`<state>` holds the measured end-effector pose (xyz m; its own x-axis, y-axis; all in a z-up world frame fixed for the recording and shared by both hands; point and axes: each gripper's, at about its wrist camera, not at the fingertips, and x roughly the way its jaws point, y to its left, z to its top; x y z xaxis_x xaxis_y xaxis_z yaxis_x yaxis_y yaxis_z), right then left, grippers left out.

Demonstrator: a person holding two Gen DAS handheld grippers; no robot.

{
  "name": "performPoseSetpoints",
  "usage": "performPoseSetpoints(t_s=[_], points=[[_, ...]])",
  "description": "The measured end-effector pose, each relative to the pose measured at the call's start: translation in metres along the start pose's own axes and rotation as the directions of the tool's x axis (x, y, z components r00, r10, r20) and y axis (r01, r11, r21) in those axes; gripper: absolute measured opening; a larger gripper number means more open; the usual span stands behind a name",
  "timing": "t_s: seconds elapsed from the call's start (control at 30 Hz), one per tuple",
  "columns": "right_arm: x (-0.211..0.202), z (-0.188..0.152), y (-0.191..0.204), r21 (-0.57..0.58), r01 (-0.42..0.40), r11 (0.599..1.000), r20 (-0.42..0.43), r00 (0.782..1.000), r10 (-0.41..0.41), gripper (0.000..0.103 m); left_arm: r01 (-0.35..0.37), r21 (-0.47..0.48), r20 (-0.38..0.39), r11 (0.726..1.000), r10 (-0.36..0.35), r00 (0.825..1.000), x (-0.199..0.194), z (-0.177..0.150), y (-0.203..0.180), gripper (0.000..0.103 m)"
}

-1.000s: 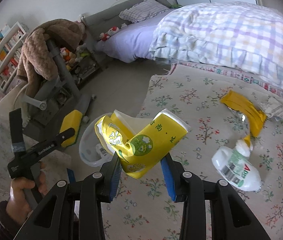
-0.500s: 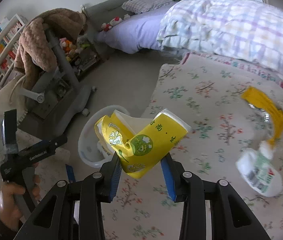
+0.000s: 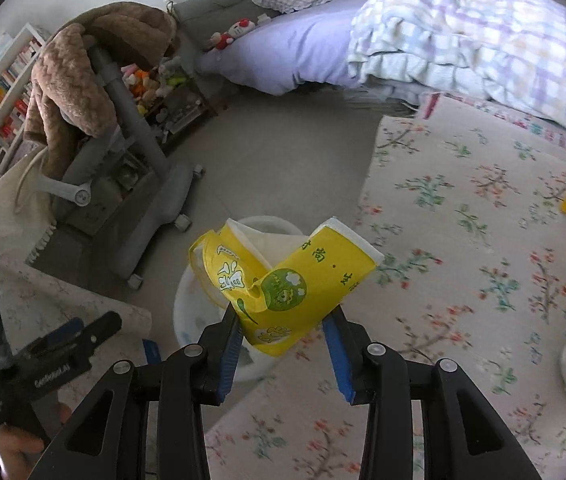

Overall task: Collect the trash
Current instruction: 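Carry the sponge over the wastebasket and open the left tool while the right tool holds the packet, then open the right tool over the wastebasket to drop the yellow packet, then grasp the white barcode bottle with the right tool while the left tool grasps the white tissue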

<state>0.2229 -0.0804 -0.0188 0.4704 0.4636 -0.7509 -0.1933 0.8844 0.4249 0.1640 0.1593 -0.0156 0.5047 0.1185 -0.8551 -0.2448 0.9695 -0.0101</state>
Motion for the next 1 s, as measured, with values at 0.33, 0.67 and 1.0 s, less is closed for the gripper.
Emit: performPoseSetpoints(t_s=[0.33, 0.67, 1.0], points=[[-0.010, -0.001, 0.002, -0.012, 0.023, 1.000, 0.013, 1.000, -0.023, 0.072, 0.073, -0.017, -0.018, 0.997, -0.074, 0.997, -0.006, -0.001, 0.004, 0.099], [-0.058, -0.025, -0.032, -0.028, 0.143, 0.989, 0.016, 0.990, -0.143, 0.073, 0.119, 0.024, -0.032, 0.993, -0.119, 0.992, -0.015, -0.008, -0.018, 0.099], [-0.110, -0.046, -0.082, -0.002, 0.250, 0.968, 0.032, 0.968, -0.249, 0.075, 0.151, 0.093, -0.045, 0.984, -0.148, 0.988, -0.023, -0.016, -0.057, 0.099]])
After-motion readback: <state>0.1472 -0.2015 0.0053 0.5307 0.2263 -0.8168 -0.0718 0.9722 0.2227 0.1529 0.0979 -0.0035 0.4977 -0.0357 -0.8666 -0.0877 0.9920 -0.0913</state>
